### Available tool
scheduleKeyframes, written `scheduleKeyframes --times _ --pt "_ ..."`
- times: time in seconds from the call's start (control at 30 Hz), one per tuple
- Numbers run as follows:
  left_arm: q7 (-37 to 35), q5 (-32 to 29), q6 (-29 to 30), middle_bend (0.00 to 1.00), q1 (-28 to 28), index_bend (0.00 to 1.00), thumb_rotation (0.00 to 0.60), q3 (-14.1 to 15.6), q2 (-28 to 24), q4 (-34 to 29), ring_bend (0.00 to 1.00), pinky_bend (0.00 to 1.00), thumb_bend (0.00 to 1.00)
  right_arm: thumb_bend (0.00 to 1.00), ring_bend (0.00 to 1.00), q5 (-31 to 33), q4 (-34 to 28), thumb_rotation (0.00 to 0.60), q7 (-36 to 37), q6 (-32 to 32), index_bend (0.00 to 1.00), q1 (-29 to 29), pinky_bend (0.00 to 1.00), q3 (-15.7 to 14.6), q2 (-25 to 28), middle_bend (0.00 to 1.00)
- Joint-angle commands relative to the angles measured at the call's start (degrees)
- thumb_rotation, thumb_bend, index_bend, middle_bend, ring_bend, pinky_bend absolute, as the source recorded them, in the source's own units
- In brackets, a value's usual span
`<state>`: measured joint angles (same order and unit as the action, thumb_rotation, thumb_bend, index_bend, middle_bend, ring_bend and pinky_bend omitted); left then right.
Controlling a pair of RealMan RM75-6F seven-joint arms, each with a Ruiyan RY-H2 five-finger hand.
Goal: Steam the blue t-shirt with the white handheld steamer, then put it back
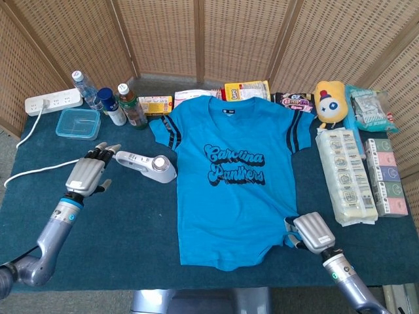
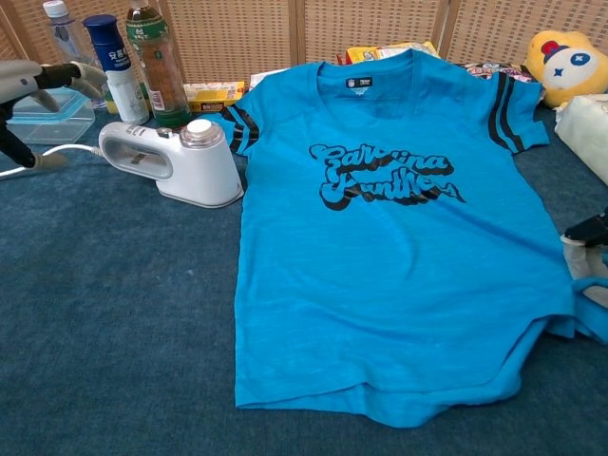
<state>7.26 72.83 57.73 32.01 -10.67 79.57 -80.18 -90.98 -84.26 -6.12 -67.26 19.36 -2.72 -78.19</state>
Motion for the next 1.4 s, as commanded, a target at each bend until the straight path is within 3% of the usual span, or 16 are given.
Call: scheduleKeyframes --times 0.03,0.6,0.93,1.4 --pt "0.1 0.3 -1.0 0.16 2.6 0.05 0.600 -0.5 4.2 4.9 0.05 0.19 0.32 0.51 0.69 0.2 -0.2 0.600 -0.1 -0.1 0.66 0.0 0.84 0.1 0.4 0.64" --pt "-0.4 -1.2 -5.8 0.18 10.3 0.05 0.600 -2.6 14.7 20.2 0.08 0.19 0.32 0.51 0.70 1.5 -0.2 0.600 0.2 0.2 0.67 0.2 0.84 0.7 0.9 0.64" --pt "1.2 -4.1 -11.1 0.20 14.2 0.05 0.600 -3.5 17.4 24.1 0.11 0.21 0.35 0.51 0.70 1.8 -0.3 0.600 0.4 0.2 0.67 0.3 0.84 0.9 1.0 0.64" --pt "6.0 -9.6 -16.7 0.29 18.5 0.21 0.600 -4.5 19.4 27.8 0.23 0.33 0.39 0.51 0.70 2.8 -0.6 0.600 0.3 0.3 0.68 0.2 0.85 1.3 1.3 0.65"
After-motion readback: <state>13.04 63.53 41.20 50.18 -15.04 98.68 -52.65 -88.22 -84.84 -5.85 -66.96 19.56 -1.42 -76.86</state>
